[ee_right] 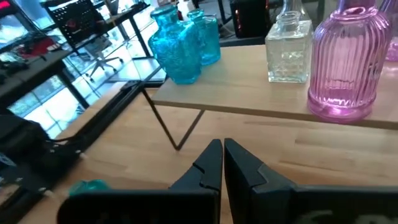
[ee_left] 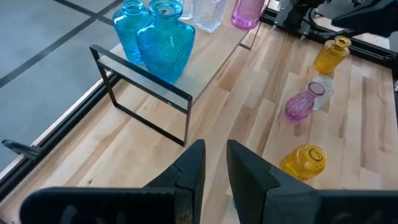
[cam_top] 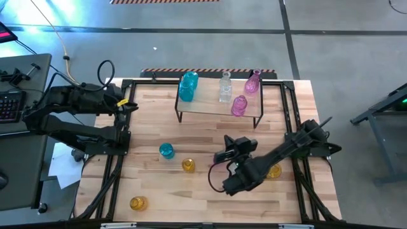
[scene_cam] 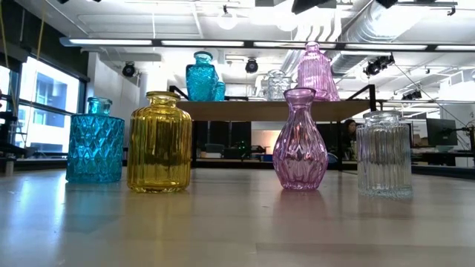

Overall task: Sort vases onto shelf
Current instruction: Put the top purple vase on the shelf aligned with the other purple vase

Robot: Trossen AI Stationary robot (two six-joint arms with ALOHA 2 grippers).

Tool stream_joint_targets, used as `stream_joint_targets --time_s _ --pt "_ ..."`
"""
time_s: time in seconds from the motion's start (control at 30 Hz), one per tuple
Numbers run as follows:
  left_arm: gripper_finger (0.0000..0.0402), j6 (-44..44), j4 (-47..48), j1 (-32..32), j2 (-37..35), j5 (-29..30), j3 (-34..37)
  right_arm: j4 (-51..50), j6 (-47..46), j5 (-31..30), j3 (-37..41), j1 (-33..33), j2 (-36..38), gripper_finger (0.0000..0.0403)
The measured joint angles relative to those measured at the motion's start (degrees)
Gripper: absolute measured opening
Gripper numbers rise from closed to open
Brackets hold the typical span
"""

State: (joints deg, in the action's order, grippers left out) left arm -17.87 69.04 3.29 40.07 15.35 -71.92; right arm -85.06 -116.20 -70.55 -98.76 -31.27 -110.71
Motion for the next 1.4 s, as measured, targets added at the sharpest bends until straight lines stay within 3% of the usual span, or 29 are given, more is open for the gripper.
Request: stream_joint_targets --time_s 0.2,0.57,0.9,1.1,1.4 --pt "0.0058 0.00 0.02 0.00 0.00 0.00 0.00 5.06 1.21 -2.19 4.12 2.49 -0.55 0.0000" --pt "0.0058 -0.65 0.02 0.00 0.02 0.45 0.00 4.26 8.07 -2.44 4.98 6.87 -0.60 0.0000" --pt "0.0058 -3.47 -0.83 0.00 0.02 4.90 0.00 9.13 3.15 -1.32 5.00 5.60 -0.56 0.0000" --pt "0.0058 2.79 -3.26 0.00 0.03 5.26 0.00 17.26 4.17 -3.37 5.02 7.96 -0.56 0.0000" --pt "0.0058 10.49 -2.95 0.00 0.04 1.11 0.00 26.92 5.03 -4.39 4.32 13.88 -0.49 0.0000"
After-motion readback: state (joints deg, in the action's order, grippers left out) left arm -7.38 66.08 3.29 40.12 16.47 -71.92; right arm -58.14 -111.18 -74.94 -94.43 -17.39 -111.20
